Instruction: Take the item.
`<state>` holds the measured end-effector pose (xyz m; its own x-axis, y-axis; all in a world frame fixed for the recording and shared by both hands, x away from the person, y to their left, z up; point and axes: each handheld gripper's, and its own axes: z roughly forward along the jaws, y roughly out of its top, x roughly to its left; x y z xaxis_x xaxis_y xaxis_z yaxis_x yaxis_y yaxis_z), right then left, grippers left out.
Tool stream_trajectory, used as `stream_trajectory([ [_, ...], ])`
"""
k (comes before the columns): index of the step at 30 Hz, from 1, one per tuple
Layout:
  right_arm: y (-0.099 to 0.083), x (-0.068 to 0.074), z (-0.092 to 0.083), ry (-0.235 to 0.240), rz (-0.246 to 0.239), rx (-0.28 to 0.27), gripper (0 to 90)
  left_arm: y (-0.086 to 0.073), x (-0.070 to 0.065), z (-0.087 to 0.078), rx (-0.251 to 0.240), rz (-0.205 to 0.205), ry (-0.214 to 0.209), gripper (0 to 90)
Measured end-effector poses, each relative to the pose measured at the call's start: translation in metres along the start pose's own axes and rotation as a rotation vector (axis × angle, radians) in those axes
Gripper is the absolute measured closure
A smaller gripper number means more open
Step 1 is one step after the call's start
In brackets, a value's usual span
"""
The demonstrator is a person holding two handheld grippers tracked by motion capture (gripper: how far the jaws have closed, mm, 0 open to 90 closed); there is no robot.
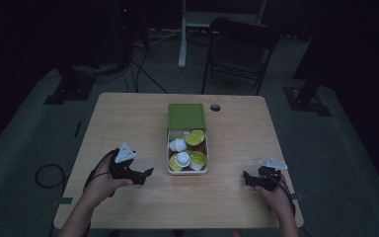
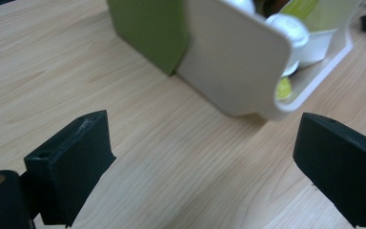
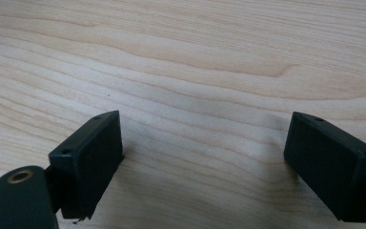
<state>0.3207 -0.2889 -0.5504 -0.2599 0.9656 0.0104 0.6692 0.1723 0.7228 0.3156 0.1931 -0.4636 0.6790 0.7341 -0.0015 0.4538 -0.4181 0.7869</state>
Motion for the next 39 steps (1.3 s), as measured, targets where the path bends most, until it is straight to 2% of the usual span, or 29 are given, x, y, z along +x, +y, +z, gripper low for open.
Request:
stream_trajectory([
  [5,0.0,0.0,0.0,0.0,0.0,0.0,12.3,0.008,-0.006,0.005,-0.005,0.018,-0.018,6.0],
  [6,0.0,0.0,0.0,0.0,0.0,0.0,12.3,0.013,-0.01,0.007,-0.006,0.033,-0.027,6.0],
  [9,0.0,0.0,0.0,0.0,0.0,0.0,12.3,0.018,-0.014,0.008,-0.013,0.042,-0.04,6.0],
  [15,0.0,0.0,0.0,0.0,0.0,0.0,12.3,0.036,-0.026,0.013,-0.026,0.083,-0.07,6.0],
  [23,0.0,0.0,0.0,0.0,0.0,0.0,12.3,0.054,-0.038,0.02,-0.04,0.118,-0.1,6.0],
  [30,0.0,0.0,0.0,0.0,0.001,-0.001,12.3,0.064,-0.045,0.03,-0.045,0.121,-0.119,6.7],
  [39,0.0,0.0,0.0,0.0,0.002,-0.001,12.3,0.079,-0.055,0.047,-0.055,0.148,-0.141,6.7],
])
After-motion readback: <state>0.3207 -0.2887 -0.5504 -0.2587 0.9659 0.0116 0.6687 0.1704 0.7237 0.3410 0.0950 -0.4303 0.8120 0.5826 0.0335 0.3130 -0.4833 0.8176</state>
